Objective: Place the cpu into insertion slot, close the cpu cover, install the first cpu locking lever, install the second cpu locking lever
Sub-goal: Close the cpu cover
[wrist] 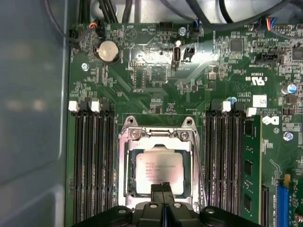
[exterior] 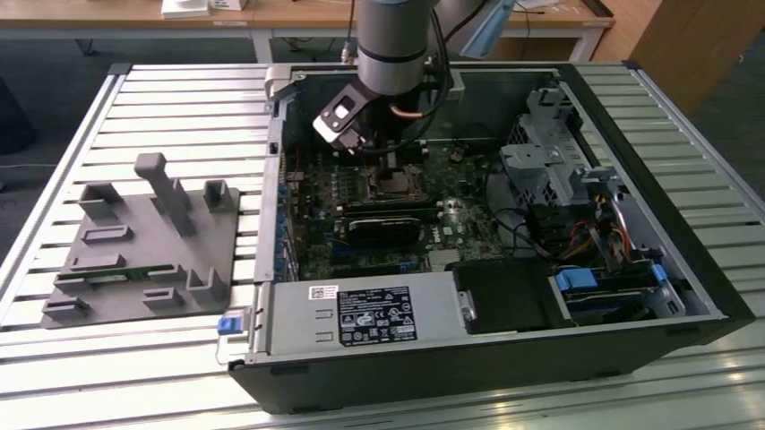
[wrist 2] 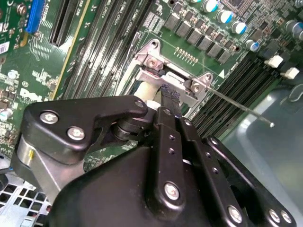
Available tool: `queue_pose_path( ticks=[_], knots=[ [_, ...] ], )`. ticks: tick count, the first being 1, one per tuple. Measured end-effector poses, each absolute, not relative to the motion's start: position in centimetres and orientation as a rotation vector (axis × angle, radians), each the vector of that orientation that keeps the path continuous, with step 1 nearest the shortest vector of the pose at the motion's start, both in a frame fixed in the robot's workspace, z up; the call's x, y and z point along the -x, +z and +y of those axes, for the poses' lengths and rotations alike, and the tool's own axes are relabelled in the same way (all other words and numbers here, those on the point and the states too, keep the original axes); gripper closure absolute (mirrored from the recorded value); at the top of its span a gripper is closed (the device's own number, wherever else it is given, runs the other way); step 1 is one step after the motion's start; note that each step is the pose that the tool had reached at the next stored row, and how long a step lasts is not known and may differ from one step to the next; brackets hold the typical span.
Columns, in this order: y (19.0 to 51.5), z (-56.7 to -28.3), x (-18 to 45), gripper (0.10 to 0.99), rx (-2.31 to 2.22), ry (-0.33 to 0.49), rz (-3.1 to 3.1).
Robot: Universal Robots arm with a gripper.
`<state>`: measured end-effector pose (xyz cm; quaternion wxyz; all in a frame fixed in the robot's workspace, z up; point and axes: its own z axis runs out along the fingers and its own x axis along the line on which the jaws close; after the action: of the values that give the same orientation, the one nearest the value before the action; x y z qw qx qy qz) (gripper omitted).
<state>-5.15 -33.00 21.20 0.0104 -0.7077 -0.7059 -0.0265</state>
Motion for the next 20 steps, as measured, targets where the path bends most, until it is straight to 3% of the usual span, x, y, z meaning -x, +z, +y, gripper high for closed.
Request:
queue_pose_path(
  ticks=[20],
  knots=[
    [20.3, -32.8, 4.9, 0.976, 2.209, -0.085, -2.203]
  ],
)
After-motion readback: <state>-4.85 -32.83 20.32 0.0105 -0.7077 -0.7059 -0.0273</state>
